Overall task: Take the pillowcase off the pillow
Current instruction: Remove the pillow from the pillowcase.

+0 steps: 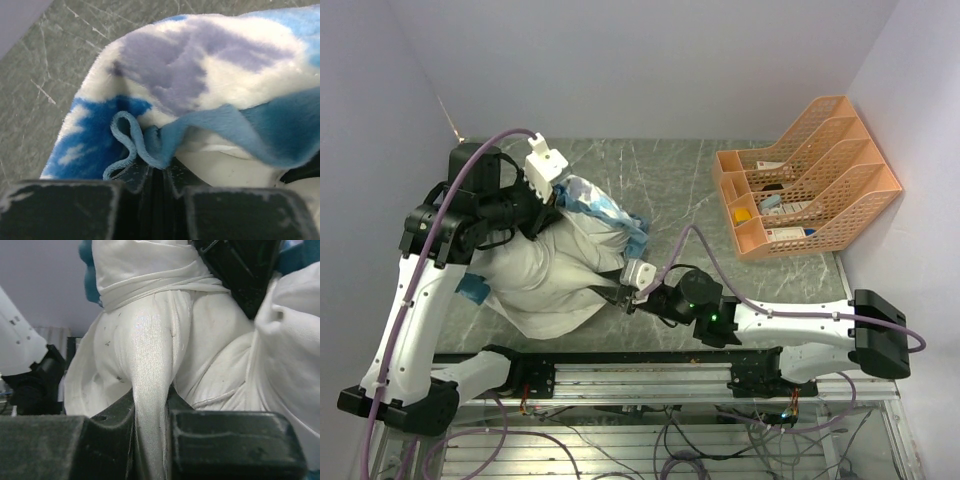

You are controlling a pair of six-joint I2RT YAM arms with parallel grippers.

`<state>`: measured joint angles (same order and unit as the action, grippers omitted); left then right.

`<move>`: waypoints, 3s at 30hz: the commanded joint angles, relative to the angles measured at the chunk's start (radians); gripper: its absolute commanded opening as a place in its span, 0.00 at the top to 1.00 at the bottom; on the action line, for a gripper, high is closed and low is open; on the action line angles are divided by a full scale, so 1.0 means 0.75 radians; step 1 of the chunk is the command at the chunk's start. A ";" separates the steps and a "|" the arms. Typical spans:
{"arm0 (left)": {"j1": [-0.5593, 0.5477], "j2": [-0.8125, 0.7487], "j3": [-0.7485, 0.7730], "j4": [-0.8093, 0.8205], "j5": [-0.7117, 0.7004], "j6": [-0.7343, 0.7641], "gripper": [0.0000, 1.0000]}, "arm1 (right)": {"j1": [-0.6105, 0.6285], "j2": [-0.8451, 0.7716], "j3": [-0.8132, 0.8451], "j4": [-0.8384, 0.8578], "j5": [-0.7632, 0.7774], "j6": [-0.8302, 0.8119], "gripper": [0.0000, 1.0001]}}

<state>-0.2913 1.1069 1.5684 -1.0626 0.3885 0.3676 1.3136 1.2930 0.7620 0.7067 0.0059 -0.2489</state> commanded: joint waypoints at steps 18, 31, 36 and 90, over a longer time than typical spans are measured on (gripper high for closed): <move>-0.207 0.187 -0.089 0.460 0.496 -0.268 0.55 | 0.206 0.507 0.595 -0.246 -0.477 0.035 1.00; -0.268 0.330 -0.088 0.699 -0.202 -0.331 0.64 | 0.379 0.626 0.724 -0.421 -0.447 -0.098 1.00; -0.193 0.295 -0.109 0.737 -0.702 -0.203 0.75 | 0.368 0.360 0.462 -0.294 -0.261 -0.109 1.00; -0.021 0.109 -0.140 -0.052 0.735 -0.042 0.73 | 0.024 -0.152 0.165 -0.442 0.866 1.062 0.00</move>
<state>-0.3023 1.1790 1.4517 -0.9573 0.8055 0.3031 1.3621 1.1687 0.8406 0.4320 0.4175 0.5011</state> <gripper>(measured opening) 0.272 0.999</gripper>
